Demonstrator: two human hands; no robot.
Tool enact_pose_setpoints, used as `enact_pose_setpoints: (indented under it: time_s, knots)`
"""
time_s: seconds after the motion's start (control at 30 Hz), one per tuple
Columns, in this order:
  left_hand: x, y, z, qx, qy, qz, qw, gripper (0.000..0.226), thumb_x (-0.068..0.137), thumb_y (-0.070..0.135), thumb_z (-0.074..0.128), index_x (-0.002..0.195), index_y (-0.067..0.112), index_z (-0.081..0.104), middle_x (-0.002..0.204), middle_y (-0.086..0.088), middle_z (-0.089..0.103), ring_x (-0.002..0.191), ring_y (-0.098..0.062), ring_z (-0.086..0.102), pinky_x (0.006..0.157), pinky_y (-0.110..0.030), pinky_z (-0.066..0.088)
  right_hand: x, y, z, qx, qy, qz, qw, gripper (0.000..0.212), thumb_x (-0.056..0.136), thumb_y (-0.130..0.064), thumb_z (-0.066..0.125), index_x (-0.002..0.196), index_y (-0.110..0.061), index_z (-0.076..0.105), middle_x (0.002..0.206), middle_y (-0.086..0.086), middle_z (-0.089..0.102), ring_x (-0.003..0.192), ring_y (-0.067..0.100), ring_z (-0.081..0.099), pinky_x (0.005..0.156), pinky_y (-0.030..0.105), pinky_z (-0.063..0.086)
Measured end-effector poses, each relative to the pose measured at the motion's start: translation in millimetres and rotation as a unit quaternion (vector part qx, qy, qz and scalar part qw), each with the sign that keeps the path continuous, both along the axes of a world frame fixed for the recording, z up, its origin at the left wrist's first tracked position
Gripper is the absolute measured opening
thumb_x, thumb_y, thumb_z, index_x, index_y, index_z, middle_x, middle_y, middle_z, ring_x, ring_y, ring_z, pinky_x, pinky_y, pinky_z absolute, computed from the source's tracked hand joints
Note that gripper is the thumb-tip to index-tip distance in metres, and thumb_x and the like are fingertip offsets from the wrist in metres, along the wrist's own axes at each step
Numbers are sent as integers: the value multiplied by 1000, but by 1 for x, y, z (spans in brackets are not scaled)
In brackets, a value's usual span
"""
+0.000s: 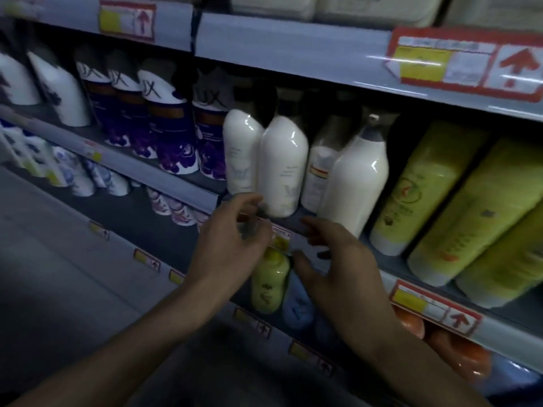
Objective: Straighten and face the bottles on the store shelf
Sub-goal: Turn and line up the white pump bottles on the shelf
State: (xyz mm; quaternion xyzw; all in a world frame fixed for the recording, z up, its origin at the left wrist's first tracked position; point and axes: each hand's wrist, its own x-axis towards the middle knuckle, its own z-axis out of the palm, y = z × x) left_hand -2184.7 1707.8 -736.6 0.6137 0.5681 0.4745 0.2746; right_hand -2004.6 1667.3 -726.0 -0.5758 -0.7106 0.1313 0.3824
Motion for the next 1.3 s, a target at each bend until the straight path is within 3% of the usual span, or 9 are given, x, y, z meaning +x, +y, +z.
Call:
enact_pose_setpoints:
  time_s: [0.1, 0.2, 0.33, 0.47, 0.67, 0.9, 1.07, 1.2, 1.3]
  knots:
    - [-8, 8, 0, 2, -29, 23, 999, 48, 81, 51, 61, 128, 40, 61, 120, 15, 66, 113, -3, 62, 97, -33, 54, -9, 14, 5, 6, -27, -24, 999, 52, 91, -23, 75, 140, -24, 58, 128, -7, 67, 113, 12, 63, 92, 27, 51]
    - [-11, 18, 6, 6, -55, 37, 998, 54, 80, 49, 64, 133, 40, 56, 124, 16, 65, 116, -4, 61, 99, -41, 56, -27, 24, 11, 12, -38, -42, 998, 56, 92, -28, 72, 144, -24, 53, 132, -4, 64, 115, 15, 64, 91, 33, 55]
    - [-14, 30, 12, 17, -76, 45, 996, 48, 92, 28, 72, 136, 35, 55, 125, 15, 63, 114, 1, 60, 98, -34, 56, -53, 39, 20, 5, -17, -93, 996, 64, 95, -29, 67, 153, -23, 41, 139, -4, 57, 112, 13, 63, 84, 23, 48]
    - [-9, 37, 14, 26, -73, 34, 996, 43, 92, 21, 72, 131, 34, 61, 124, 13, 66, 112, -1, 62, 97, -36, 57, -70, 50, 18, 1, 51, -149, 988, 62, 94, -27, 66, 149, -20, 40, 129, 3, 61, 102, 20, 64, 80, 40, 56]
    - [1, 43, 20, 11, -137, -10, 990, 48, 82, 32, 62, 130, 35, 63, 119, 18, 69, 109, 3, 65, 93, -30, 58, -77, 56, 15, -11, 102, -145, 984, 65, 94, -27, 68, 152, -27, 40, 129, -3, 64, 109, 14, 65, 88, 41, 58]
    - [8, 48, 17, 10, -169, 19, 985, 32, 92, 19, 68, 121, 31, 65, 109, 16, 69, 98, 5, 66, 72, -7, 49, -31, 7, 21, 54, 34, -246, 967, 13, 87, -35, 71, 98, -30, 66, 91, -9, 72, 85, 14, 70, 75, 38, 56]
    - [20, 46, 15, 22, -159, 57, 985, 29, 92, 21, 67, 120, 27, 65, 114, 9, 68, 96, 2, 66, 69, -4, 47, -11, -1, 29, 81, 21, -316, 945, 40, 82, -50, 77, 102, -23, 55, 101, 1, 65, 87, 26, 64, 66, 32, 34]
    - [27, 43, 17, 27, -155, 75, 985, 30, 93, 21, 68, 122, 26, 66, 111, 11, 69, 96, 4, 65, 67, -1, 44, -14, 9, 36, 24, -24, -348, 937, 70, 83, -61, 72, 132, -17, 49, 127, 6, 60, 99, 39, 65, 67, 38, 39]
    - [31, 41, 18, 33, -160, 79, 983, 29, 94, 19, 67, 123, 22, 66, 112, 8, 70, 96, 4, 65, 73, -8, 48, -19, 21, 39, -9, -4, -368, 930, 71, 81, -66, 70, 128, -19, 47, 124, 7, 61, 100, 42, 66, 72, 44, 49]
